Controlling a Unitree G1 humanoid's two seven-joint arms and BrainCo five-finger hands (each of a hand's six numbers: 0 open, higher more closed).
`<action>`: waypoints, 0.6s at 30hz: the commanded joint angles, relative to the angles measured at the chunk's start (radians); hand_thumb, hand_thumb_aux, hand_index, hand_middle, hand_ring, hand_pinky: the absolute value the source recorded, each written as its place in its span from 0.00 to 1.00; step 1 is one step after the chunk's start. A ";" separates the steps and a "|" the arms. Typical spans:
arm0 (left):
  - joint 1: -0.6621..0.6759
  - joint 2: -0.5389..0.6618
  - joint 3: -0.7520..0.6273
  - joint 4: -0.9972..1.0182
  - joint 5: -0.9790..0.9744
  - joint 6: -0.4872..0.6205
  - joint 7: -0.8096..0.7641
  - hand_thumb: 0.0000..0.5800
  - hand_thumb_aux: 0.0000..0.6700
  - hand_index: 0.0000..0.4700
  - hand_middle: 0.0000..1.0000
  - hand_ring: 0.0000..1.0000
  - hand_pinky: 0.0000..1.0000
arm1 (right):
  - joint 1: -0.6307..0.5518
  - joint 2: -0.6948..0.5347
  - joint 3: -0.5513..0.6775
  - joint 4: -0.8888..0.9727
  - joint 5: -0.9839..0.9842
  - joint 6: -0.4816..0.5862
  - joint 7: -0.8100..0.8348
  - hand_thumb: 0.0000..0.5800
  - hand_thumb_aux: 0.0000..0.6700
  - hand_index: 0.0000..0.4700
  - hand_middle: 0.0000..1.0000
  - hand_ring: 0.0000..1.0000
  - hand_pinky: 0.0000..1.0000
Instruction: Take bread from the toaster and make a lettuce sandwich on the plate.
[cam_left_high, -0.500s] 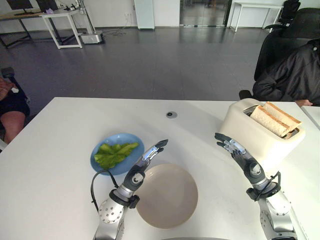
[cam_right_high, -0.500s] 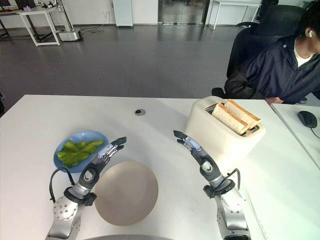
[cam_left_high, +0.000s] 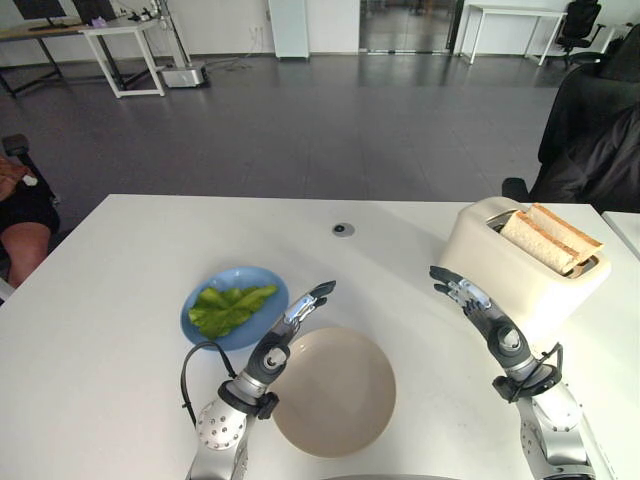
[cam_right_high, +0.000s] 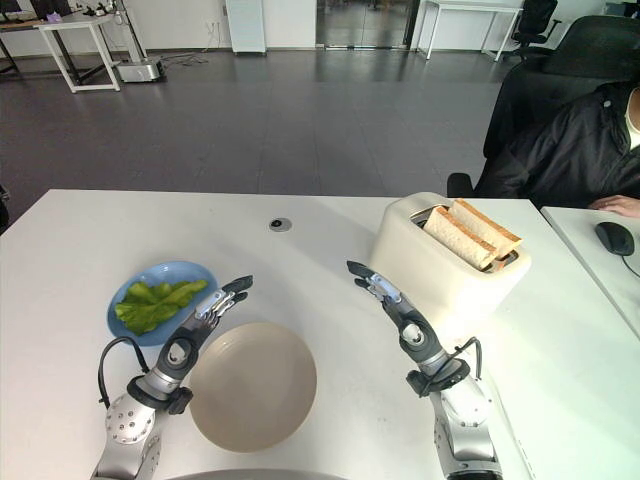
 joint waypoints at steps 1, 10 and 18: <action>0.005 -0.002 -0.008 -0.020 0.008 0.019 0.009 0.00 0.00 0.00 0.00 0.00 0.00 | -0.043 -0.074 -0.156 -0.200 -0.011 0.040 -0.087 0.00 0.00 0.00 0.00 0.00 0.00; 0.038 -0.026 -0.040 -0.067 0.047 0.033 0.048 0.00 0.00 0.00 0.00 0.00 0.00 | -0.233 -0.446 -0.422 0.110 -0.426 0.327 -0.324 0.00 0.00 0.00 0.00 0.00 0.00; 0.048 -0.024 -0.049 -0.085 0.054 0.043 0.052 0.00 0.00 0.00 0.00 0.00 0.00 | -0.261 -0.528 -0.339 0.396 -0.469 0.312 -0.354 0.32 0.17 0.17 0.00 0.00 0.00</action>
